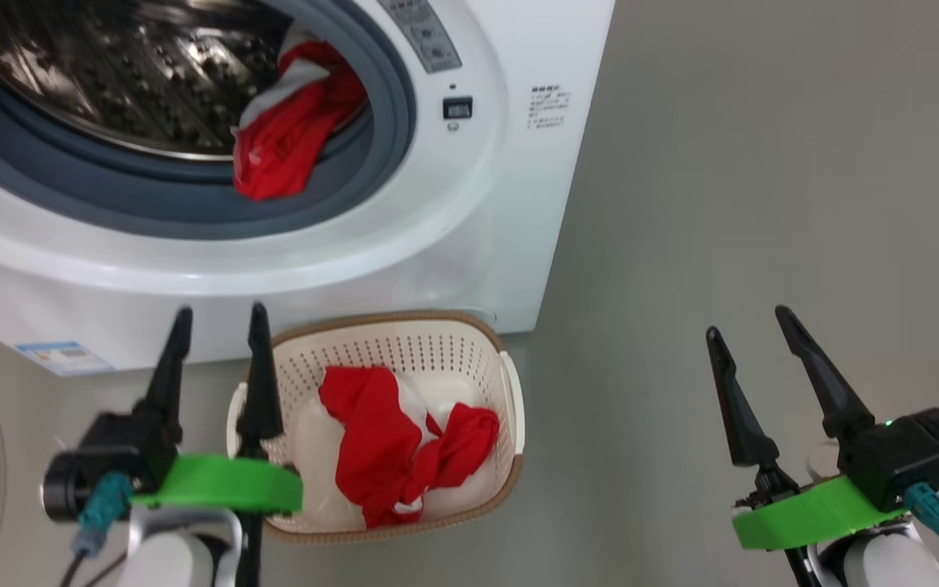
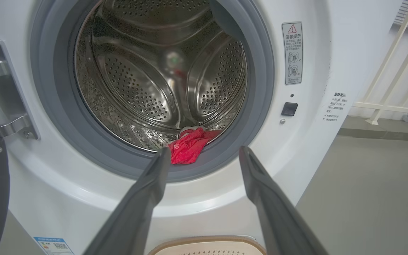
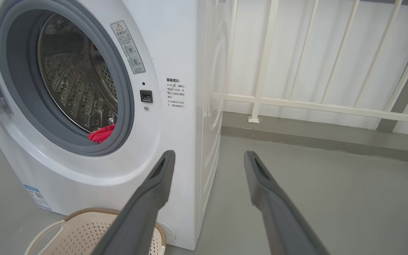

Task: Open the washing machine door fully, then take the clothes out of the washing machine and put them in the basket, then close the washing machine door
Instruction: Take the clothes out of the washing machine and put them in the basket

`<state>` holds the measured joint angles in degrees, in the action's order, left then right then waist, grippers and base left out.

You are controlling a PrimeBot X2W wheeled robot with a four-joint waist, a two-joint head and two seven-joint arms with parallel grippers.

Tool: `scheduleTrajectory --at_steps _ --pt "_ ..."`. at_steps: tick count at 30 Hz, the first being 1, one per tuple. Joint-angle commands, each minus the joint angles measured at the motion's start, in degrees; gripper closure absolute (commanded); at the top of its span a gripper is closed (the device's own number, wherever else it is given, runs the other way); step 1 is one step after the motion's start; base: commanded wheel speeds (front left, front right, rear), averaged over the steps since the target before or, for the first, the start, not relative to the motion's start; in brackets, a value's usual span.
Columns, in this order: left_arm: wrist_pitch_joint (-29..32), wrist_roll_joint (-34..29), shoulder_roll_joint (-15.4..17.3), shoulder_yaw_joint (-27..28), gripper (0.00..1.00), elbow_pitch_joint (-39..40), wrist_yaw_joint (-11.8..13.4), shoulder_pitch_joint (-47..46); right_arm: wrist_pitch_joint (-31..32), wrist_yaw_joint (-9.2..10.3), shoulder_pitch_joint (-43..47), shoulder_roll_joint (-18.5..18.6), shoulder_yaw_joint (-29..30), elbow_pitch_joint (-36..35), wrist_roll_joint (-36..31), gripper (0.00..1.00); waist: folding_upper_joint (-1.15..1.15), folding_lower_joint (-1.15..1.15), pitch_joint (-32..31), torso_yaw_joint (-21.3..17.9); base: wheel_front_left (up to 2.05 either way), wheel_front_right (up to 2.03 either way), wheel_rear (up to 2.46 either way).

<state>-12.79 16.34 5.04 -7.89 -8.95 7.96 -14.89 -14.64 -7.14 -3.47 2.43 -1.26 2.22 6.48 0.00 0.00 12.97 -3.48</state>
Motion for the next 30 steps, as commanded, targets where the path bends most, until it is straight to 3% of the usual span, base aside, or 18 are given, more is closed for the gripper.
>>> scheduleTrajectory --at_steps 1,10,30 --pt "-0.81 0.59 1.0 2.21 0.0 0.45 -0.35 -2.93 -0.36 -0.35 -2.16 0.44 -1.61 -1.79 0.16 0.0 0.0 0.0 3.9 0.13 0.0 0.0 0.0" --pt "-1.85 0.55 1.57 3.82 0.0 -5.89 -1.01 -14.27 -0.36 -0.35 -5.42 0.44 -2.4 -2.27 1.29 0.0 0.0 0.0 9.85 -0.6 0.0 0.0 0.0" --pt "-2.19 -0.17 5.84 8.17 0.0 -22.73 -6.24 -40.11 -0.36 -0.35 -12.32 0.44 -5.13 -3.46 2.77 0.0 0.0 0.0 21.95 -4.62 0.0 0.0 0.0"
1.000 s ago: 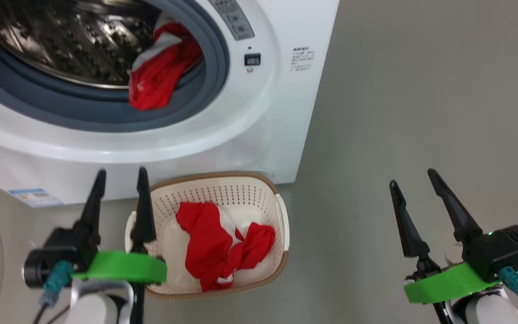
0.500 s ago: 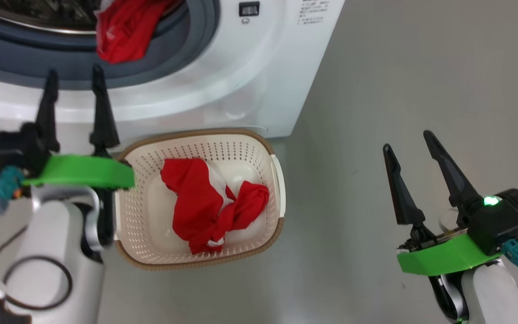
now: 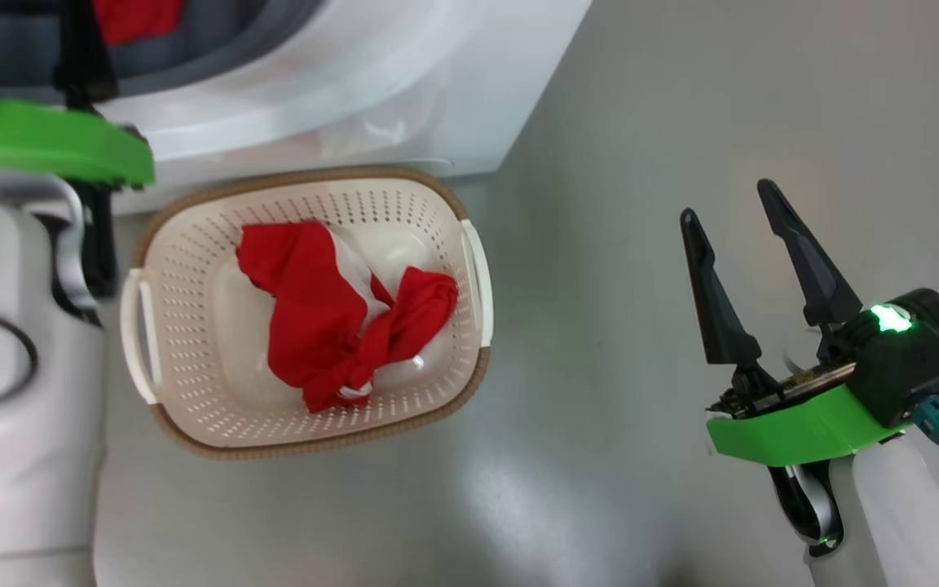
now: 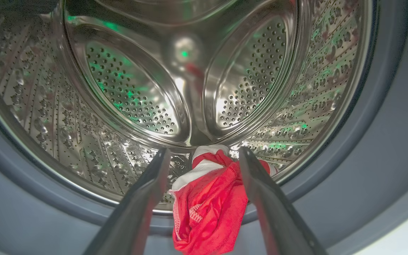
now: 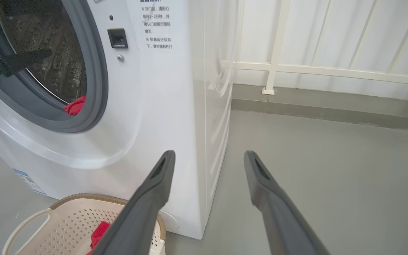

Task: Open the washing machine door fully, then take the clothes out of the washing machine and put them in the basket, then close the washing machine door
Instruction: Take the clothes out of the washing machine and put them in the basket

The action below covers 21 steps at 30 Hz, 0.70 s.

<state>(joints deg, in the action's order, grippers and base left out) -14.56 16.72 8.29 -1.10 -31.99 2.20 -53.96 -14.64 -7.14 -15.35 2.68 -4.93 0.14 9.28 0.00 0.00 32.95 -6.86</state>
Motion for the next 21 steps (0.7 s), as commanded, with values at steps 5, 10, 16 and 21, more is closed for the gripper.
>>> scheduleTrajectory --at_steps 5,10,16,21 --pt "-0.16 0.96 3.56 1.87 0.0 -7.05 -2.53 -7.7 -0.36 -0.35 -1.41 0.2 -2.07 -1.26 0.08 0.0 0.0 0.0 3.19 -1.83 0.0 0.0 0.0" --pt "1.81 2.59 3.94 1.74 0.0 -13.77 -4.76 -13.44 -0.36 -0.35 -1.85 0.2 -2.64 -0.7 0.1 0.0 0.0 0.0 3.38 -2.39 0.0 0.0 0.0" --pt "6.84 3.65 4.87 1.02 0.0 -20.99 -6.2 -18.77 -0.36 -0.35 -2.34 0.2 -3.74 0.04 0.54 0.0 0.0 0.0 2.98 -3.58 0.0 0.0 0.0" --pt "11.98 3.81 5.84 0.19 0.0 -25.53 -6.61 -21.39 -0.36 -0.35 -2.34 0.2 -4.23 0.35 0.86 0.0 0.0 0.0 2.72 -4.4 0.0 0.0 0.0"
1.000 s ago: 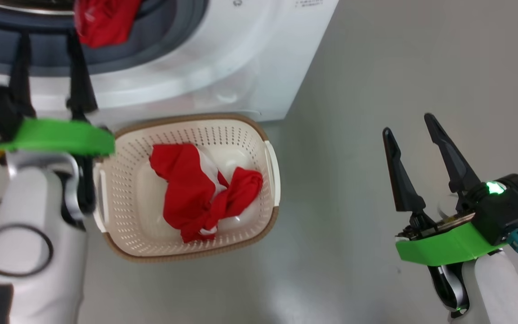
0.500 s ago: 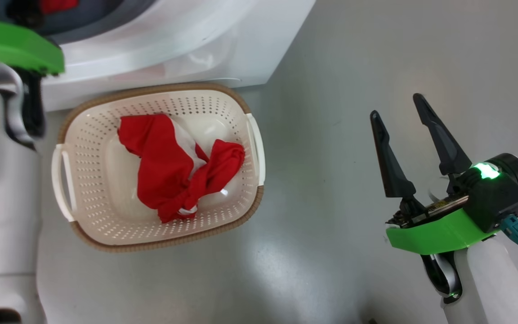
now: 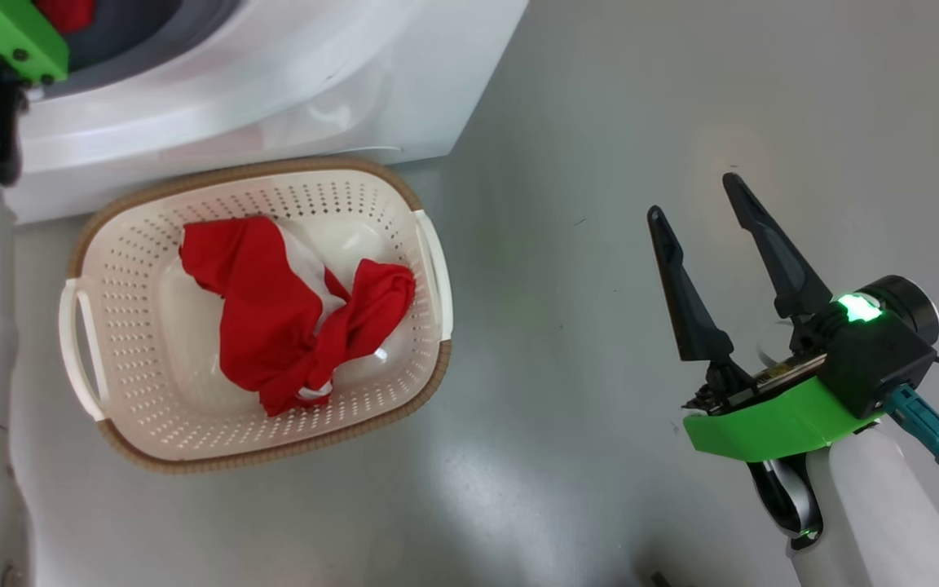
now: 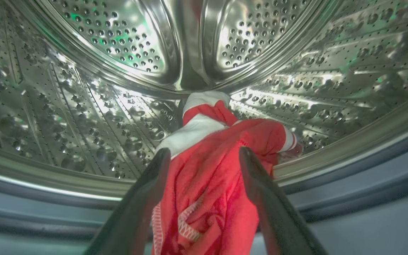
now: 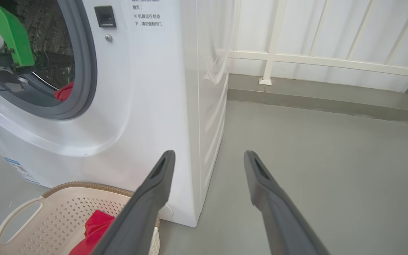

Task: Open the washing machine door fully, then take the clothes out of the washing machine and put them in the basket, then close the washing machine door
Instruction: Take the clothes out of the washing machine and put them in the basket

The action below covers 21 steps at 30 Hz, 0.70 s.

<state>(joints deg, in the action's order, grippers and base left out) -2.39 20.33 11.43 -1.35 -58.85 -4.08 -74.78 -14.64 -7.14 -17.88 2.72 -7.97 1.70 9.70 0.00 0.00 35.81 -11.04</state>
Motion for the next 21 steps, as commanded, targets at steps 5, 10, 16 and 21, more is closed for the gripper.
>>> scheduleTrajectory --at_steps 5,10,16,21 --pt "5.73 -0.13 3.67 -0.79 0.0 -3.58 -0.19 -1.83 -0.36 -0.35 0.58 0.16 -1.49 -0.84 0.95 0.0 0.0 0.0 -0.55 -1.13 0.0 0.0 0.0" --pt "8.59 -0.53 4.67 -1.6 0.0 -6.8 0.74 -1.78 -0.36 -0.35 0.56 0.16 -1.89 -0.68 1.33 0.0 0.0 0.0 -0.62 -2.04 0.0 0.0 0.0" --pt "8.94 -0.75 6.06 -2.04 0.0 -8.54 1.95 -1.79 -0.36 -0.35 0.11 0.16 -2.32 -0.89 1.79 0.0 0.0 0.0 -0.28 -3.42 0.0 0.0 0.0" --pt "8.45 -0.59 6.53 -2.38 1.0 -9.4 2.43 -2.14 -0.36 -0.35 0.03 0.16 -2.55 -0.72 2.16 0.0 0.0 0.0 -0.01 -4.33 0.0 0.0 0.0"
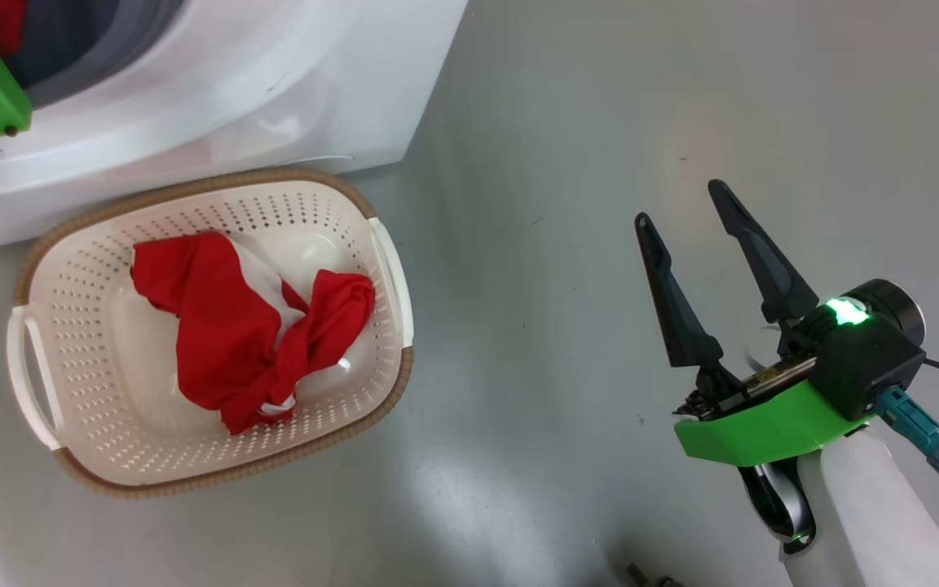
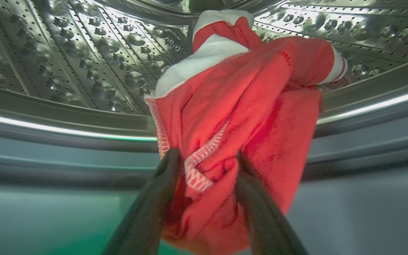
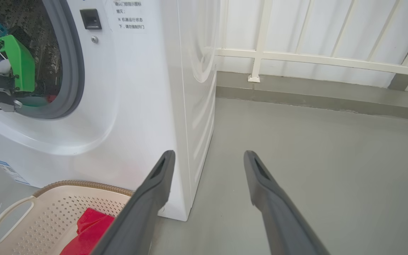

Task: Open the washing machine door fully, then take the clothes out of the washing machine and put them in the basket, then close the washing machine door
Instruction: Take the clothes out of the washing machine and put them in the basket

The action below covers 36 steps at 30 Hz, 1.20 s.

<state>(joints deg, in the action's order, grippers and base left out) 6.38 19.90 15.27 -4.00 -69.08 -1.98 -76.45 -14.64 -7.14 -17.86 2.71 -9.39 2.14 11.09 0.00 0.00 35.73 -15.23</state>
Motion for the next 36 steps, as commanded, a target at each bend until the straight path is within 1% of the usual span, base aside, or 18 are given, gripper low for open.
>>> scheduleTrajectory --at_steps 1,6,13,19,29,36 --pt "-0.31 -0.21 2.78 0.12 1.0 0.66 0.27 -0.49 -0.36 -0.35 -0.04 0.17 -1.16 -1.18 0.87 0.0 0.0 0.0 0.1 -0.24 0.0 0.0 0.0" --pt "-1.27 -0.22 2.55 -0.57 1.0 0.47 -0.33 -0.66 -0.36 -0.35 -0.01 0.17 -0.89 -1.05 1.02 0.0 0.0 0.0 0.18 -0.1 0.0 0.0 0.0" --pt "-7.69 0.09 1.88 -0.79 1.0 2.31 -0.33 -0.42 -0.36 -0.35 -0.09 0.17 -0.49 -0.78 0.94 0.0 0.0 0.0 -0.3 1.09 0.0 0.0 0.0" --pt "-14.1 0.87 0.58 -0.76 1.0 4.0 -1.23 1.7 -0.36 -0.35 -0.07 0.17 -0.59 -0.58 0.74 0.0 0.0 0.0 -1.15 2.31 0.0 0.0 0.0" --pt "-19.27 0.92 -1.14 -1.99 1.0 6.84 -2.28 5.96 -0.36 -0.35 0.11 0.17 -0.55 -0.44 0.23 0.0 0.0 0.0 -2.49 3.82 0.0 0.0 0.0" --pt "-21.11 1.75 -1.76 -1.19 1.0 11.96 -2.39 12.16 -0.36 -0.35 0.81 0.17 0.14 -0.23 0.1 0.0 0.0 0.0 -4.75 4.74 0.0 0.0 0.0"
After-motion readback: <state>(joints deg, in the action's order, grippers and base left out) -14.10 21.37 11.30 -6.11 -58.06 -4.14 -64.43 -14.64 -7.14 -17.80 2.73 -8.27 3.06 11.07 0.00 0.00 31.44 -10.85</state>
